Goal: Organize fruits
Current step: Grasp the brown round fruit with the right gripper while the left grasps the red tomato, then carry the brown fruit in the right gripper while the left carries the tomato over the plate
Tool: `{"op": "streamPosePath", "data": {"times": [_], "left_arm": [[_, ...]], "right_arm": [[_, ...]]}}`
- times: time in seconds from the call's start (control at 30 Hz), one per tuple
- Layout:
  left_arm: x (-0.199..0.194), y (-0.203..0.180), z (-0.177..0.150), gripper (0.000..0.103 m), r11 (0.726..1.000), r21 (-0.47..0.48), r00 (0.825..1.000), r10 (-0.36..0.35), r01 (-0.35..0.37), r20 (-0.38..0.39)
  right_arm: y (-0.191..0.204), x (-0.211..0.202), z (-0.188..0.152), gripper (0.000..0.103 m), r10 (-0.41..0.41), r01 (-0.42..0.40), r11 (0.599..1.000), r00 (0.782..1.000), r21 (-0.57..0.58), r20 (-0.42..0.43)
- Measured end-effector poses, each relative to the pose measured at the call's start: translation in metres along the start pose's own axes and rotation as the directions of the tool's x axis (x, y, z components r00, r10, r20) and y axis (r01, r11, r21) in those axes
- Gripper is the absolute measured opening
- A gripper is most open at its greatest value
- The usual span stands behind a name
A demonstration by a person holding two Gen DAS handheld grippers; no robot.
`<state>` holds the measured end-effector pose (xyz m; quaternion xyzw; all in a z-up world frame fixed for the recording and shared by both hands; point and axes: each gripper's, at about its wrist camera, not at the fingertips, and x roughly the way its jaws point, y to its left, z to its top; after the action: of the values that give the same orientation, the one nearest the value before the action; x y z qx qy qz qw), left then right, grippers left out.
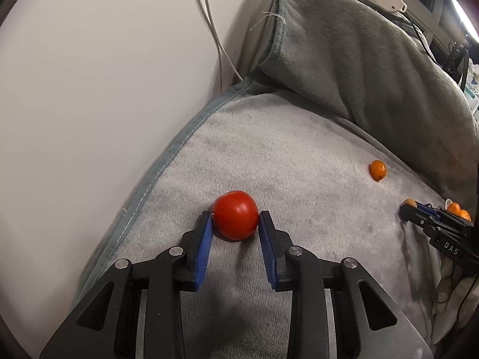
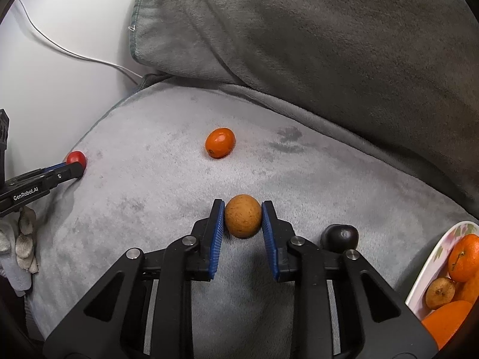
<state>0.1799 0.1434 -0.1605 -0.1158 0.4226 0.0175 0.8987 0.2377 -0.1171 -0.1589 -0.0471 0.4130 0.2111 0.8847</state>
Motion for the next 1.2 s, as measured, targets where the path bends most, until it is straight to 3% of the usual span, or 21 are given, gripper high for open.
{"op": "streamPosePath", "data": {"times": [0.53,0.87,1.2], "left_arm": [[-0.040,-0.026,-0.007,0.029,0.997,0.037,0.996,-0.064,0.062,0.062],[-0.082,-0.073,-0.008,0.029,0.983,0.114,0.979,-0.160,0.146,0.129],[-0.105,-0.122,-0.020,0.029,0.955,0.208,0.960,-0.244,0.213,0.135]], "right_arm": [[0.008,-0.049,-0.009,0.026,0.041,-0.041,0.999,0.995,0.000,0.086],[-0.002,-0.104,-0.024,0.026,0.046,-0.049,0.999,0.986,0.015,0.162],[-0.022,-0.156,-0.048,0.026,0.007,-0.015,0.999,0.974,0.036,0.227]]}}
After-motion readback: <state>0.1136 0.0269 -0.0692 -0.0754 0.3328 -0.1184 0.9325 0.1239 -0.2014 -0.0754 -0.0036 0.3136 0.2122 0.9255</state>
